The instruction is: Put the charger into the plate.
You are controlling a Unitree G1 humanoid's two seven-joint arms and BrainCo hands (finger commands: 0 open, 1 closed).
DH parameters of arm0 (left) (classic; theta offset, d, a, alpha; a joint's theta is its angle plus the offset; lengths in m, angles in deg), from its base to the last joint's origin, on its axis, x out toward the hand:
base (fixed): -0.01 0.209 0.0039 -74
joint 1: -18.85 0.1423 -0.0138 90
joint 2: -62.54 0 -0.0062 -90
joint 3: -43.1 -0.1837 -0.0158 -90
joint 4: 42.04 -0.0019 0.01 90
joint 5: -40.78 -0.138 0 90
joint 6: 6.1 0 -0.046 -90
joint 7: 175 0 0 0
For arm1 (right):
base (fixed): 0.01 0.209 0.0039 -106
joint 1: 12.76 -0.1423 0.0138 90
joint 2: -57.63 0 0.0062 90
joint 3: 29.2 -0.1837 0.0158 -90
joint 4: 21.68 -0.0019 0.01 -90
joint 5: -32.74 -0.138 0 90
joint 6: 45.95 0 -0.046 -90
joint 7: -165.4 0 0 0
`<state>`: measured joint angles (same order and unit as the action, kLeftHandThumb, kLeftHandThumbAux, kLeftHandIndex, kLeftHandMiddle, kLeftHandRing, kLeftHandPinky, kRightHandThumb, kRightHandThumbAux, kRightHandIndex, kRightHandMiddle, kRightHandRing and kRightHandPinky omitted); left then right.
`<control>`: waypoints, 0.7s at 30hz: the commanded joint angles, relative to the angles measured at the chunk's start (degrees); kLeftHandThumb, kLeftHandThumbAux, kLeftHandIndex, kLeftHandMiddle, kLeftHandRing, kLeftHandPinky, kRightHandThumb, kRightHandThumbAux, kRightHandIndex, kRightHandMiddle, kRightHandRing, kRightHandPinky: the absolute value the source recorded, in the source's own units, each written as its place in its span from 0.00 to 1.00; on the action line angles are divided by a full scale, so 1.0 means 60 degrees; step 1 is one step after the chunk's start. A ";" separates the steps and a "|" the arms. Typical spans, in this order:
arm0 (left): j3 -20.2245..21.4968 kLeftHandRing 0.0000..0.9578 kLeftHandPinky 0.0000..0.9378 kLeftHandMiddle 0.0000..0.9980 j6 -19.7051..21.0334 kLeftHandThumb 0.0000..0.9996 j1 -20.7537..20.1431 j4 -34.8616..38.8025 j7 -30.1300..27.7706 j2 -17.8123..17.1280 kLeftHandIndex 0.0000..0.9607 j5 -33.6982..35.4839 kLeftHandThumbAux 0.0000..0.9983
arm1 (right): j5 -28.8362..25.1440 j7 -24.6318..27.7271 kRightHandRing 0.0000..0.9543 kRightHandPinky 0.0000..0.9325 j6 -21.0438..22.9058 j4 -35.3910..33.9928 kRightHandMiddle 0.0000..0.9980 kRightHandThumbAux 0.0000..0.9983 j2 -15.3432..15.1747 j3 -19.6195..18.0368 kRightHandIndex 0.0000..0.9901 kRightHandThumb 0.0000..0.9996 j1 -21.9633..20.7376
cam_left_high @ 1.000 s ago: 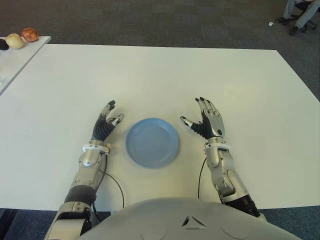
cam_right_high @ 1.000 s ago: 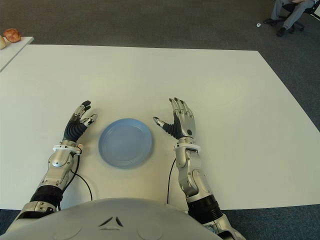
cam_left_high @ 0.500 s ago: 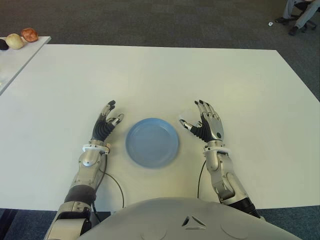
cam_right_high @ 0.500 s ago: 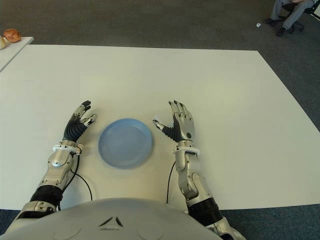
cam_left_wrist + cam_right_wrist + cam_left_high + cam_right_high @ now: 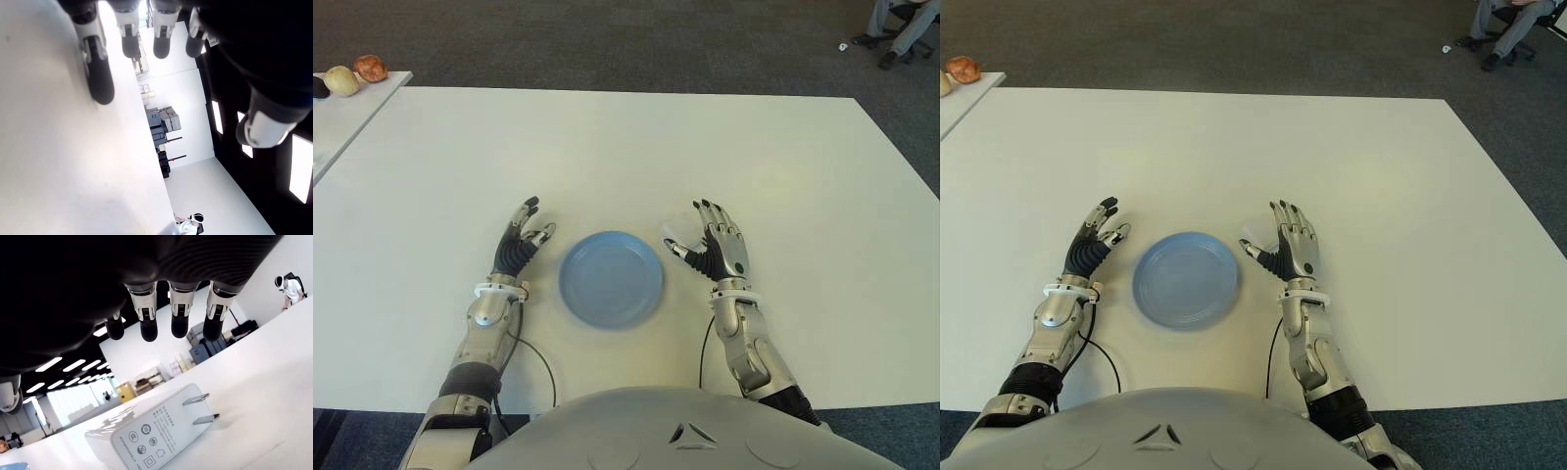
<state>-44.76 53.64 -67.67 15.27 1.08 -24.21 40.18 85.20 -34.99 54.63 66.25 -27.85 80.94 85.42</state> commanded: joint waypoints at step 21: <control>-0.0149 0.07 0.09 0.07 0.0578 0.00 0.0883 -0.0112 -0.0212 0.0234 0.07 -0.0059 0.57 | -0.0169 -0.0116 0.02 0.10 0.0619 0.1455 0.00 0.38 0.0582 0.0046 0.00 0.27 -0.0989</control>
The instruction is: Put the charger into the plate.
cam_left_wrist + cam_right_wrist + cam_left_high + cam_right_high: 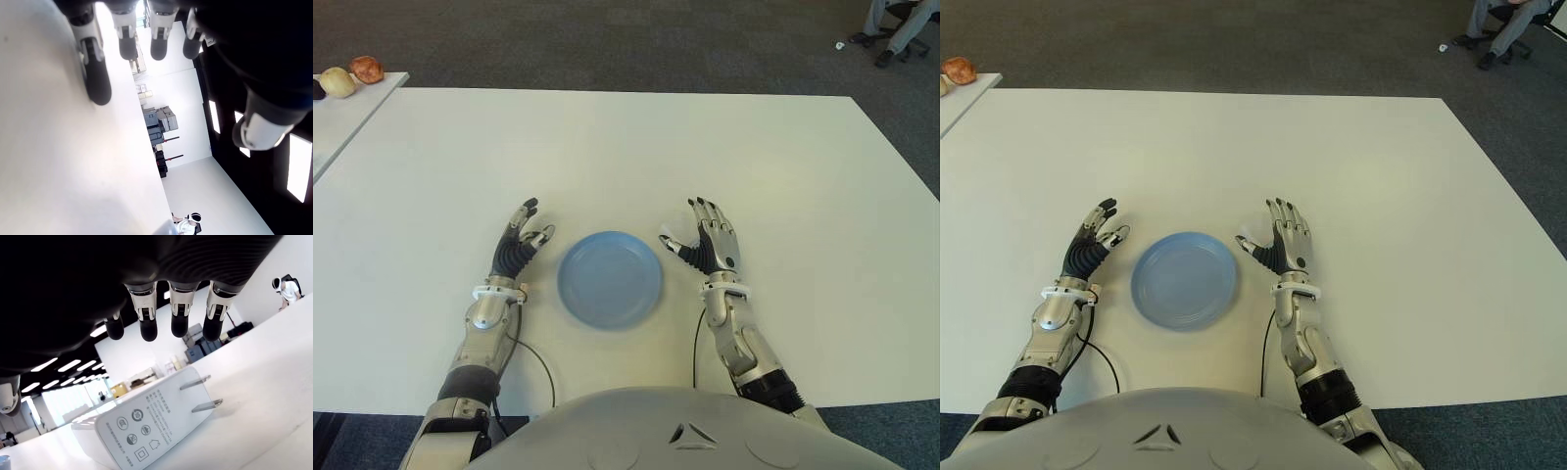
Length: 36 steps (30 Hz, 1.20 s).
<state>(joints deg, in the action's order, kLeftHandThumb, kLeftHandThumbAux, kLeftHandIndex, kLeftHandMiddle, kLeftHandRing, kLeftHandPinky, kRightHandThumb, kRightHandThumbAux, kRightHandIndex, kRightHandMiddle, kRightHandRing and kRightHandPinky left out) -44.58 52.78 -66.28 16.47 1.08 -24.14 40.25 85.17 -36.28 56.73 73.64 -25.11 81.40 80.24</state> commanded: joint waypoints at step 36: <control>-0.0194 0.06 0.08 0.06 0.0957 0.00 0.1163 0.0486 -0.0297 0.0158 0.06 -0.0007 0.58 | -0.0903 -0.0165 0.04 0.12 0.0666 0.1804 0.01 0.39 0.0618 -0.0130 0.00 0.22 -0.0997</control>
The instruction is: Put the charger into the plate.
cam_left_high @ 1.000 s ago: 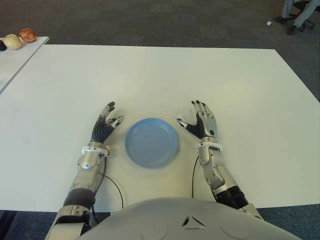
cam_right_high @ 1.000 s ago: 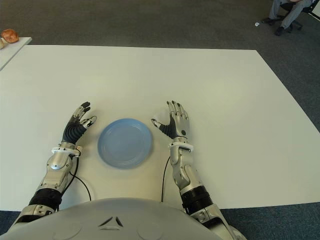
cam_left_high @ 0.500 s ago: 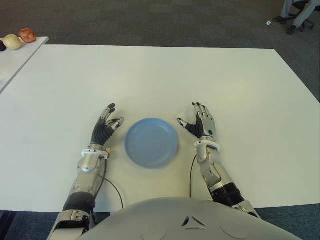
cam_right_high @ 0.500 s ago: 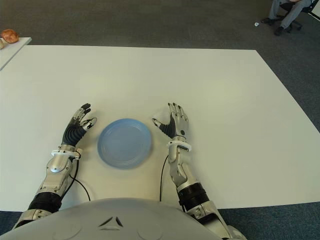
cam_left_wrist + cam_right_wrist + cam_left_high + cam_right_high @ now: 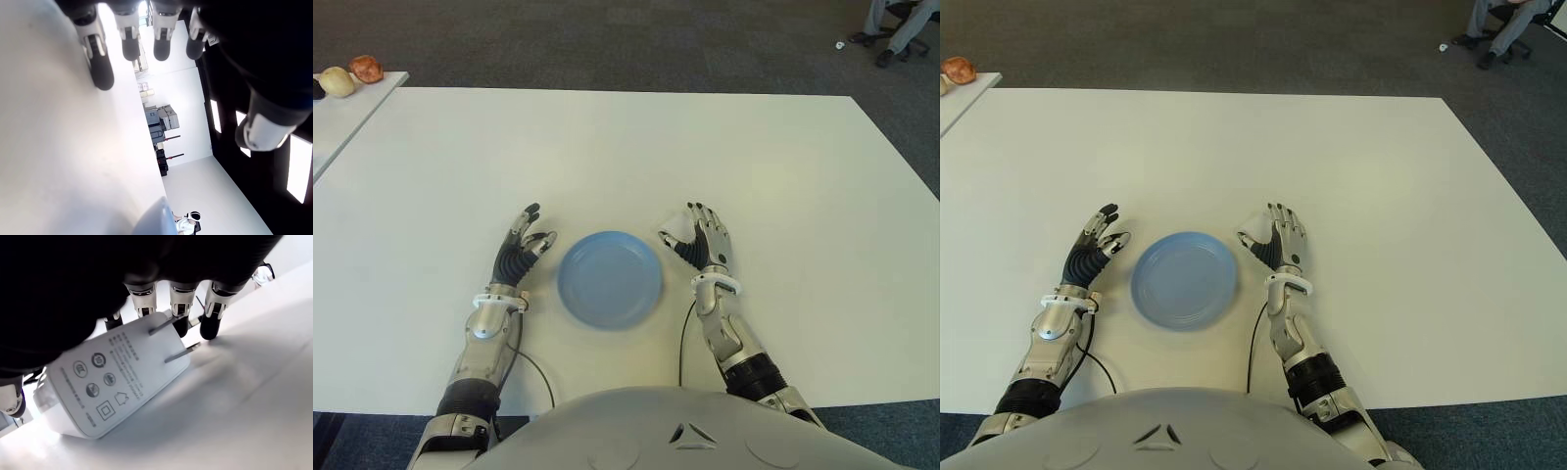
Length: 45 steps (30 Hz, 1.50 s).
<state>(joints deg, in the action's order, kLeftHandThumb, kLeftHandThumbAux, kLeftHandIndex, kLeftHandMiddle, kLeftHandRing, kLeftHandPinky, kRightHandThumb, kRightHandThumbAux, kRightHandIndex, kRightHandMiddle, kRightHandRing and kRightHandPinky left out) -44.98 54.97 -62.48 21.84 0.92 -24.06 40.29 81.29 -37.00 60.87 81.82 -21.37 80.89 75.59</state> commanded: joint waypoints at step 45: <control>-0.0058 0.07 0.10 0.07 0.0754 0.00 0.0591 -0.0184 -0.0417 0.0131 0.07 0.0096 0.59 | -0.0131 0.0009 0.05 0.16 0.0293 0.0615 0.01 0.38 -0.0551 0.0592 0.00 0.35 -0.0143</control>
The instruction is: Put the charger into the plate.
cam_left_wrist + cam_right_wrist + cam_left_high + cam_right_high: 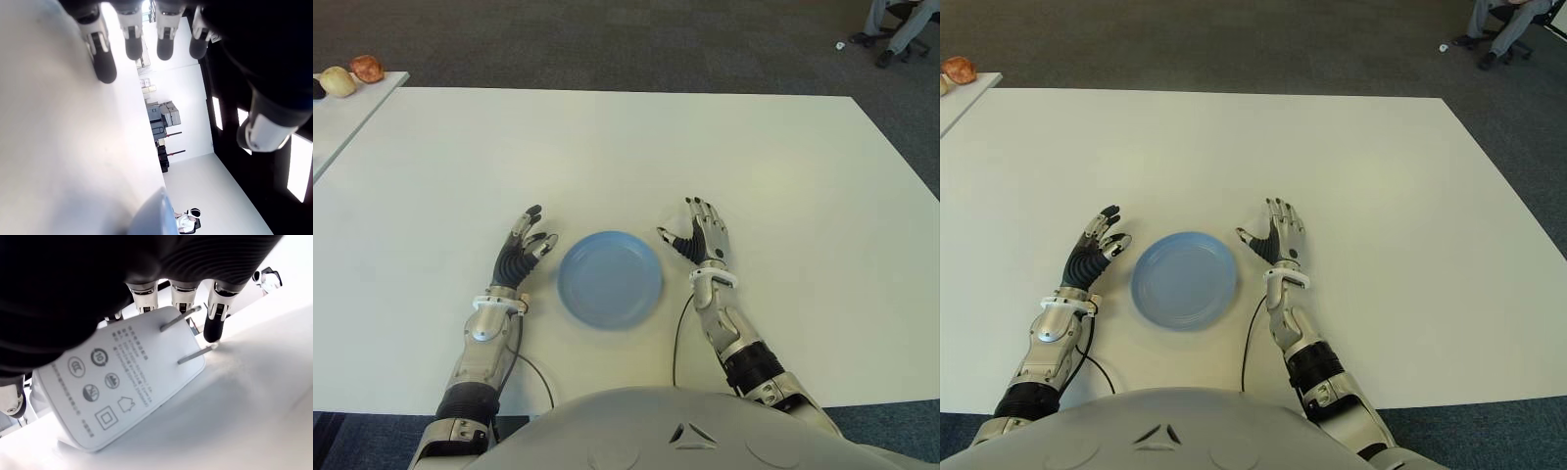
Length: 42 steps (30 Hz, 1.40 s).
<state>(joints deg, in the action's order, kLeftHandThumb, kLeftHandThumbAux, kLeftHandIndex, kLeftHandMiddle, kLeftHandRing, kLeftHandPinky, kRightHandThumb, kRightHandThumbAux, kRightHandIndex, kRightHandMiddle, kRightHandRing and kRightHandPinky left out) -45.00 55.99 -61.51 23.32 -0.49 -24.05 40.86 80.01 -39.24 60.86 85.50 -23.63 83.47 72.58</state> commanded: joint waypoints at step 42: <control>-0.0026 0.06 0.09 0.07 0.0525 0.00 0.0379 -0.0508 -0.0258 0.0101 0.07 0.0037 0.58 | 0.0711 0.1505 0.06 0.16 0.1181 -0.1743 0.02 0.40 -0.0434 0.0504 0.00 0.29 0.1329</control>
<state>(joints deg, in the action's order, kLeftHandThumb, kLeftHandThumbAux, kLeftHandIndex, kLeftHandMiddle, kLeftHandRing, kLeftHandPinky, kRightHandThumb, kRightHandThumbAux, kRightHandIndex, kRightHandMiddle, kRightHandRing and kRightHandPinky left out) -44.94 55.88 -61.57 23.16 -0.96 -23.96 41.30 84.50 -31.30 66.82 74.57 -26.25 86.38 79.16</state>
